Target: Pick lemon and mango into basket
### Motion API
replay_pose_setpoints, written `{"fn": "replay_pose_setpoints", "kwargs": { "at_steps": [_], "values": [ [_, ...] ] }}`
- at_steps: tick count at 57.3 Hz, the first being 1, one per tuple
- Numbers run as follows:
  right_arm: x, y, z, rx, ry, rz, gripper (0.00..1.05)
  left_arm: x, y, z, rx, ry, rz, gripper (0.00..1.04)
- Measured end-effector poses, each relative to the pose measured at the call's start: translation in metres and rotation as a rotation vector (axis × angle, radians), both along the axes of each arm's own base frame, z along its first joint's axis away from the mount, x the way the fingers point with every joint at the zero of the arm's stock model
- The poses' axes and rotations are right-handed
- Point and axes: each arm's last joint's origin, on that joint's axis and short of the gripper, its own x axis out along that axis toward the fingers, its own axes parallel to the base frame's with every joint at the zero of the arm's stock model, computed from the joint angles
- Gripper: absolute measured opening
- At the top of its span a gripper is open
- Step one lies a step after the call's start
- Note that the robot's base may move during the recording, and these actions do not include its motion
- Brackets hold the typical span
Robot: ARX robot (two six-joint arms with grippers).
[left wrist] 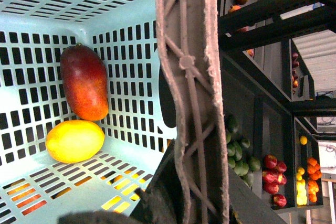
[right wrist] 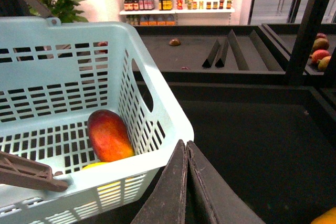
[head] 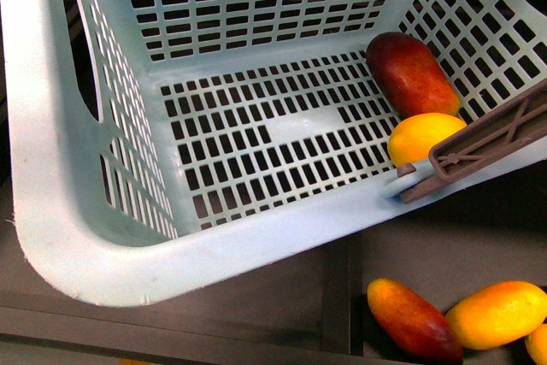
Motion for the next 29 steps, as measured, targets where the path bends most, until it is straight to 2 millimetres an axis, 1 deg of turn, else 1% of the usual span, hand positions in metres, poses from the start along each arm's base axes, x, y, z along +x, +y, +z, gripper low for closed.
{"fn": "replay_pose_setpoints", "kwargs": {
  "at_steps": [6, 9, 23, 24, 26, 29],
  "values": [
    [-0.008, 0.0, -0.005, 0.0, 0.034, -0.002, 0.02, 0.0, 0.0, 0.0, 0.0, 0.0, 0.0, 0.07],
    [-0.011, 0.0, -0.003, 0.0, 0.008, 0.0, 0.02, 0.0, 0.0, 0.0, 0.0, 0.0, 0.001, 0.07],
    [-0.011, 0.0, -0.003, 0.0, 0.005, 0.0, 0.02, 0.0, 0.0, 0.0, -0.003, 0.003, -0.001, 0.07],
    [-0.011, 0.0, -0.003, -0.002, 0.005, -0.001, 0.03, 0.0, 0.0, 0.0, -0.002, 0.003, -0.001, 0.07],
    [-0.011, 0.0, -0.003, -0.002, 0.005, 0.0, 0.1, 0.0, 0.0, 0.0, -0.001, 0.001, 0.001, 0.07],
    [-0.011, 0.0, -0.003, -0.002, 0.005, -0.001, 0.23, 0.0, 0.0, 0.0, 0.0, 0.001, 0.001, 0.07]
  ]
}}
